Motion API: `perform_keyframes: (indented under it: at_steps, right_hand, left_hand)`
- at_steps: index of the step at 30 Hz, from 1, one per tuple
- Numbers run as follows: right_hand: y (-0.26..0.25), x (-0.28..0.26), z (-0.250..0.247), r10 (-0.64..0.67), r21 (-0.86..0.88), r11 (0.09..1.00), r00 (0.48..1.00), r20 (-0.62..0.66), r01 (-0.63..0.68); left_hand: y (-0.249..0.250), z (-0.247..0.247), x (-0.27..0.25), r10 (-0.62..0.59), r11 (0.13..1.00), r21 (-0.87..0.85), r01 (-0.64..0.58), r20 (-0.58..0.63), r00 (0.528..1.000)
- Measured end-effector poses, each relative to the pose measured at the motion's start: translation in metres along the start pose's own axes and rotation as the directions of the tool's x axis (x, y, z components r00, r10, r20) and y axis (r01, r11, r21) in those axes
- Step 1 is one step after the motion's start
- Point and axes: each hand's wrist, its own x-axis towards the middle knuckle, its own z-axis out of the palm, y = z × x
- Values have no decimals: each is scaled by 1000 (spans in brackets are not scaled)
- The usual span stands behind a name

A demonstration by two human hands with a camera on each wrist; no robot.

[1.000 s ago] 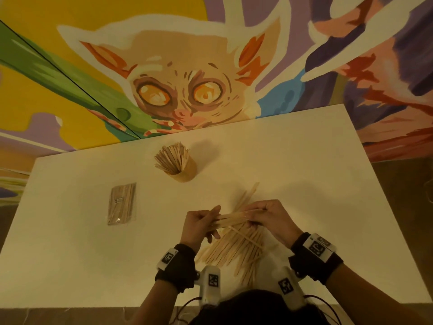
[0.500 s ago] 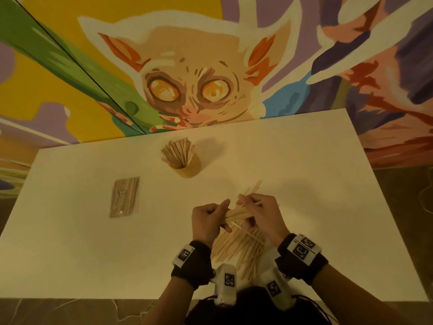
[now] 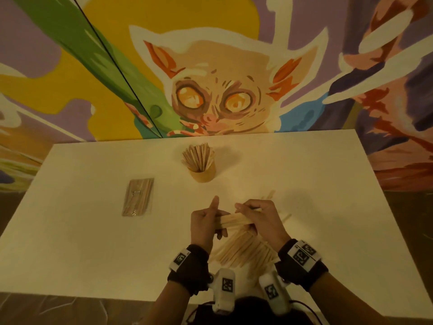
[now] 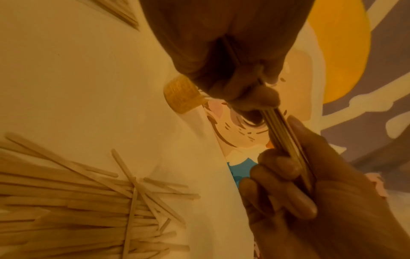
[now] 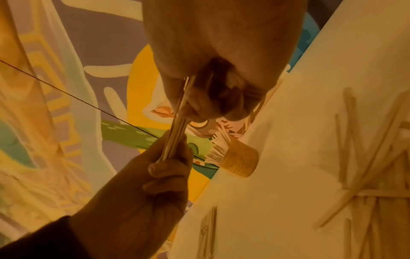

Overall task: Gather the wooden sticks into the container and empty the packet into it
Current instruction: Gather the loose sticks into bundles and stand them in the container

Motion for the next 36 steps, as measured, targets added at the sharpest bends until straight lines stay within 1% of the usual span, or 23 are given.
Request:
perform_keyframes:
  at_steps: [2, 4, 7, 9, 11, 14, 16, 18, 21, 24, 26, 29, 31, 33, 35, 36]
  right_hand:
    - [-2, -1, 12, -9, -25, 1000, 1000, 9, 9]
    - [-6, -1, 22, -15, -14, 1000, 1000, 1, 15]
    - [-12, 0, 35, -51, -33, 998, 999, 4, 51]
    - [-13, 1, 43, -79, -71, 994, 997, 7, 79]
    - [-13, 2, 54, -82, -111, 990, 997, 13, 83]
    - [-10, 1, 76, -121, -162, 979, 991, 49, 127]
    - [-8, 1, 89, -122, -118, 985, 991, 50, 127]
    - [-7, 4, 99, -105, -69, 992, 994, 5, 105]
    - [-4, 9, 111, -50, 9, 999, 994, -94, 51]
    - [1, 14, 120, 52, 129, 991, 989, -136, -34]
    - [4, 16, 122, 61, 126, 991, 988, -140, -43]
    - [7, 15, 124, -11, 37, 999, 981, -192, 19]
    - [6, 17, 127, -54, -3, 999, 971, -233, 54]
    - [5, 22, 129, -72, -23, 997, 961, -267, 69]
    - [5, 28, 130, -93, -48, 995, 956, -279, 83]
    - [6, 32, 131, -104, -67, 994, 955, -277, 89]
  left_hand:
    - [4, -13, 2, -22, 998, -56, 23, 20, 1000]
    - [7, -28, 2, -37, 993, -110, 42, 45, 998]
    - [8, -49, 2, -67, 979, -189, 78, 65, 996]
    - [7, -63, 1, -93, 976, -190, 108, 84, 992]
    - [6, -74, 0, -95, 985, -134, 107, 94, 991]
    - [5, -84, -3, 7, 998, -56, -3, 68, 998]
    - [7, -89, -2, 70, 997, -42, -70, -9, 998]
    - [10, -95, 1, 120, 992, -33, -123, -76, 990]
    - [15, -100, 6, 202, 978, -19, -206, -117, 972]
    - [17, -104, 12, 264, 964, 5, -265, -113, 958]
    - [15, -106, 19, 272, 962, 15, -272, -81, 959]
    - [9, -111, 26, 242, 970, -3, -242, -19, 970]
    - [7, -114, 31, 186, 982, -34, -185, 13, 983]
    - [6, -117, 38, 51, 992, -119, -46, 42, 998]
    - [7, -119, 48, -67, 981, -175, 82, 91, 994]
    - [8, -119, 52, -97, 979, -171, 115, 109, 989]
